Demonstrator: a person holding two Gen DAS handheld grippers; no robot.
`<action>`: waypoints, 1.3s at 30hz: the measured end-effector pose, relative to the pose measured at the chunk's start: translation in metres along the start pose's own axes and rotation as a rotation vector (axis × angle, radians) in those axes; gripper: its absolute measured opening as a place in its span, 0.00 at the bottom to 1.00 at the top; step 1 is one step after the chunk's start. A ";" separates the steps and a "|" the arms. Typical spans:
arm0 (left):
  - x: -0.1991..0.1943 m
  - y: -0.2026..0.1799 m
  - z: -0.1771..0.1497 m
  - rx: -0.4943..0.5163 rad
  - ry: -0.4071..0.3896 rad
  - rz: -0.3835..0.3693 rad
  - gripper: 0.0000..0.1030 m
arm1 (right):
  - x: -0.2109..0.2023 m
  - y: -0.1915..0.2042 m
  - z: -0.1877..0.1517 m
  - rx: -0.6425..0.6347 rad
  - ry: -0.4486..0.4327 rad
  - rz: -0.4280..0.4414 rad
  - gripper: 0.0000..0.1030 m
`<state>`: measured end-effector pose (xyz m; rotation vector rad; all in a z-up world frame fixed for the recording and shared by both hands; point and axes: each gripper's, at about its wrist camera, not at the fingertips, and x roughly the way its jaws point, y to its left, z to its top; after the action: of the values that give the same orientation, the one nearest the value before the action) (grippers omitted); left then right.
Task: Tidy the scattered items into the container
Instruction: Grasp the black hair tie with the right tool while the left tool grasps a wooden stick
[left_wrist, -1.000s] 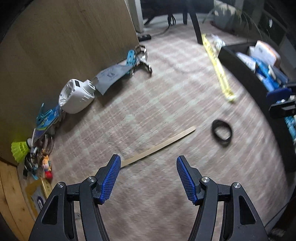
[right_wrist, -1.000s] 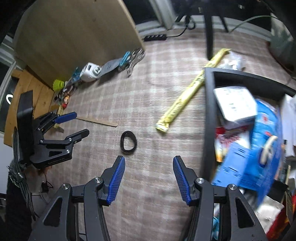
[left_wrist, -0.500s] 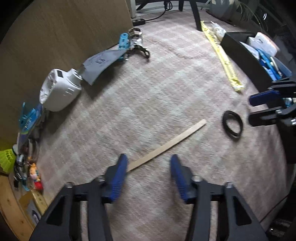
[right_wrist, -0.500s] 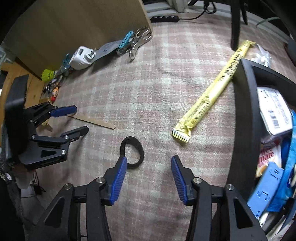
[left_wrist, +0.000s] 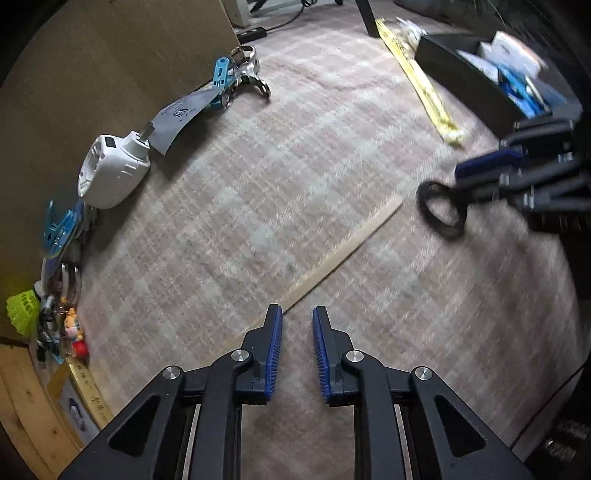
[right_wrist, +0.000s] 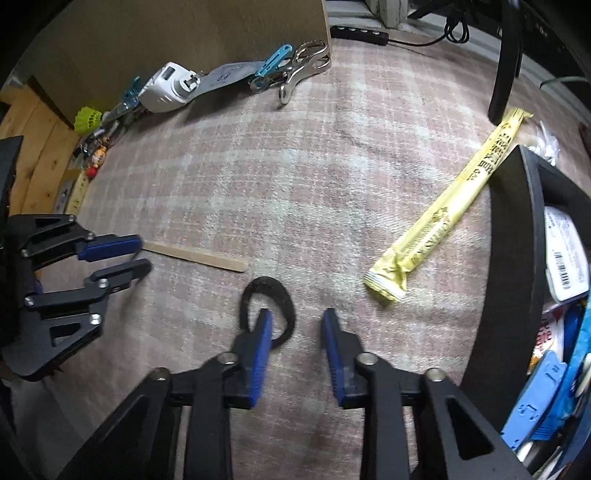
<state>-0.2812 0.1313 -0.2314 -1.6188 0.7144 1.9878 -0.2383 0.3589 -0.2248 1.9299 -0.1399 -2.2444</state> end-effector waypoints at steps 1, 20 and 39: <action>0.000 0.001 -0.001 0.006 -0.003 0.043 0.32 | 0.000 0.001 0.000 -0.014 -0.001 -0.018 0.12; -0.017 -0.004 -0.036 -0.036 0.004 -0.101 0.35 | -0.004 -0.006 -0.005 0.011 -0.006 0.009 0.07; -0.024 -0.007 -0.052 -0.169 -0.024 -0.106 0.08 | 0.004 0.012 -0.001 -0.038 -0.007 0.003 0.04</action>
<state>-0.2339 0.1013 -0.2176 -1.6876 0.4520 2.0328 -0.2369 0.3466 -0.2269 1.9014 -0.1010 -2.2359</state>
